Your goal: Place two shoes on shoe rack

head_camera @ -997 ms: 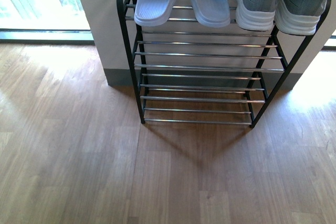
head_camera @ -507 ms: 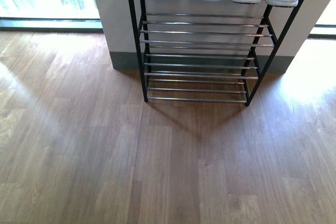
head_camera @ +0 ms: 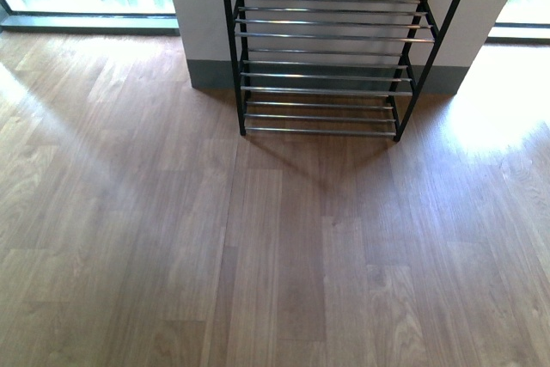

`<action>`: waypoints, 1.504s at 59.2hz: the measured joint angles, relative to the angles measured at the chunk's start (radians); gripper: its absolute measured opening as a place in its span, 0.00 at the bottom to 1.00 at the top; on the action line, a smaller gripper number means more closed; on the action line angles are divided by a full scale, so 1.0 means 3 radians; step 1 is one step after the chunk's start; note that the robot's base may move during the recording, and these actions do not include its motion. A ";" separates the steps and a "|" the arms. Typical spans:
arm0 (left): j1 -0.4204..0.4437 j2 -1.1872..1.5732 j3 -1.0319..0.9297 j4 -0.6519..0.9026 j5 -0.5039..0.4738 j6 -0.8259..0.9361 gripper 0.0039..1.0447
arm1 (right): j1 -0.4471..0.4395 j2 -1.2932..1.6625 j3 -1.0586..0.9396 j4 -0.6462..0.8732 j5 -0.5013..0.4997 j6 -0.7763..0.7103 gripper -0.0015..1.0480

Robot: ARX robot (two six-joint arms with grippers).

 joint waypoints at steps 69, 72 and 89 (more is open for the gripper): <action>0.0000 0.0000 0.0000 0.0000 0.0000 0.0000 0.91 | 0.0000 0.0000 0.0000 0.0000 -0.0001 0.0001 0.91; 0.0000 0.0000 0.0000 0.0000 -0.0001 0.0000 0.91 | 0.0000 -0.0004 0.0000 0.0000 -0.0001 0.0000 0.91; 0.0000 0.0000 0.0000 0.0000 0.0000 0.0001 0.91 | 0.0000 0.0000 0.0000 -0.0001 0.0000 0.0001 0.91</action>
